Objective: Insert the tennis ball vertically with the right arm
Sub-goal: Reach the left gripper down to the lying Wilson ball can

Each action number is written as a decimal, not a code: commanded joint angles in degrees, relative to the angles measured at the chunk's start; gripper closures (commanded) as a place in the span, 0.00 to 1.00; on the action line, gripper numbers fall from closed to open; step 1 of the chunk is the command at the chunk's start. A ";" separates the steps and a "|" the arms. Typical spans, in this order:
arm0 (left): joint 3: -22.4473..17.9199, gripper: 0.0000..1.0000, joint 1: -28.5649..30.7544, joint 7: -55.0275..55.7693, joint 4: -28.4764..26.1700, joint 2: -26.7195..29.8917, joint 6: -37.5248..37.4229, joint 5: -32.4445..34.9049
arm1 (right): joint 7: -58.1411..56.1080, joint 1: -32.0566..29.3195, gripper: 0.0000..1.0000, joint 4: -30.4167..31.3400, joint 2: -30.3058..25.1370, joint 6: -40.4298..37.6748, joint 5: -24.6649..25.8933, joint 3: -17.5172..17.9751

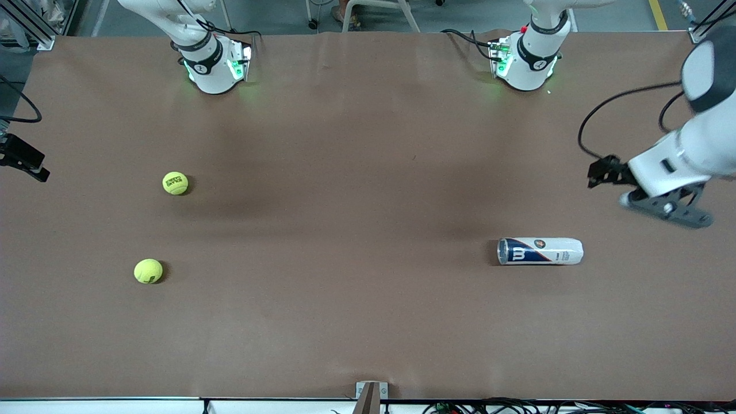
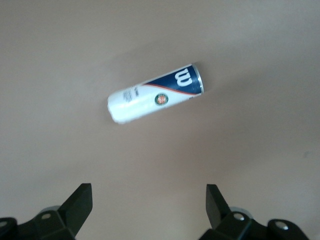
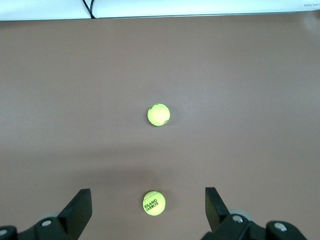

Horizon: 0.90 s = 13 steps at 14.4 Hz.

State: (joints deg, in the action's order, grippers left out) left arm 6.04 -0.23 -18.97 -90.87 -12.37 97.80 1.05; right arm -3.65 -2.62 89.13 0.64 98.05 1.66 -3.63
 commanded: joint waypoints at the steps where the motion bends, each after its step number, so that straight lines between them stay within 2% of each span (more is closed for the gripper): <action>1: 0.46 0.00 -1.44 -8.94 -1.32 -4.93 6.24 2.97 | 0.04 -1.24 0.00 -0.62 0.32 -0.14 0.71 0.90; 4: 0.90 0.00 -3.89 -20.28 -1.15 -11.34 8.19 4.74 | 0.13 -1.24 0.00 -0.63 0.32 -0.14 0.71 0.99; 5: 0.90 0.00 -5.04 -23.36 -0.98 -13.28 8.37 7.36 | 0.13 -1.24 0.00 -0.63 0.32 -0.14 0.63 0.99; 8: 1.16 0.00 -8.38 -25.67 -1.06 -18.11 8.64 17.64 | 0.13 -1.24 0.00 -0.54 0.32 -0.14 0.63 0.99; 11: 2.48 0.00 -8.82 -28.31 -0.98 -22.60 11.18 22.48 | 0.22 -1.24 0.00 -0.54 0.32 -0.14 0.63 0.99; 13: 2.48 0.00 -10.14 -28.23 -0.80 -23.32 11.27 27.66 | 0.22 -1.24 0.00 -0.54 0.32 -0.06 0.63 0.99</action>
State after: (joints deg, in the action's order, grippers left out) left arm 8.55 -9.43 -45.68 -92.46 -35.24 108.93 24.54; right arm -3.65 -2.64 89.11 0.70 98.07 1.66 -3.62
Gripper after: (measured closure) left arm 0.000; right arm 0.000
